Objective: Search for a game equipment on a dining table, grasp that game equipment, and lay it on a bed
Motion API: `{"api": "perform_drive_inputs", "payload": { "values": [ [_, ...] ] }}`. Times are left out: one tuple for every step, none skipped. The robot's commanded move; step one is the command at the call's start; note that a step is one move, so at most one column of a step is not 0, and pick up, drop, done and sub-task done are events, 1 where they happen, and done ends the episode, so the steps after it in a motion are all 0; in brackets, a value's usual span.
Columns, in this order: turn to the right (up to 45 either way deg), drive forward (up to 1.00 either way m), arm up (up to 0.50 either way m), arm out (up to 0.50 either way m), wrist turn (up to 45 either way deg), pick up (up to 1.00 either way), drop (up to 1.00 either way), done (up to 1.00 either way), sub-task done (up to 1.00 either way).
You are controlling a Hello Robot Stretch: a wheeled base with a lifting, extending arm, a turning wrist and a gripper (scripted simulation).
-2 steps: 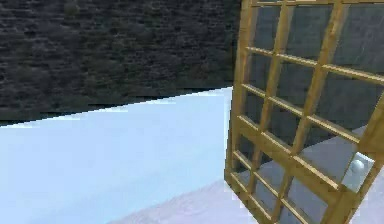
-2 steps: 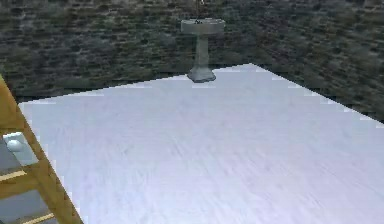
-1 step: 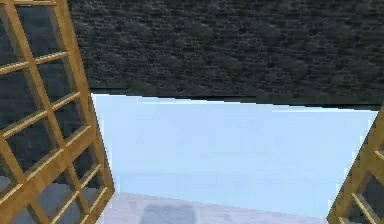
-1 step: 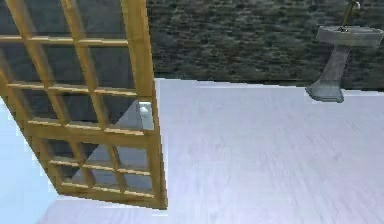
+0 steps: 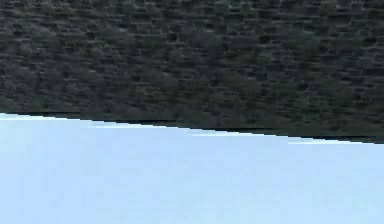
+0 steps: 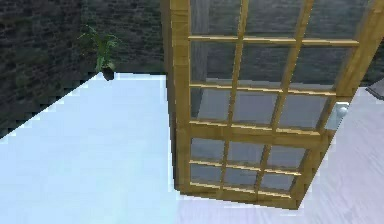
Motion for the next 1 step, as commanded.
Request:
{"api": "perform_drive_inputs", "payload": {
  "values": [
    [0.0, 0.4, 0.0, 0.0, 0.0, 0.0, 0.0, 0.0, 0.0]
  ]
}}
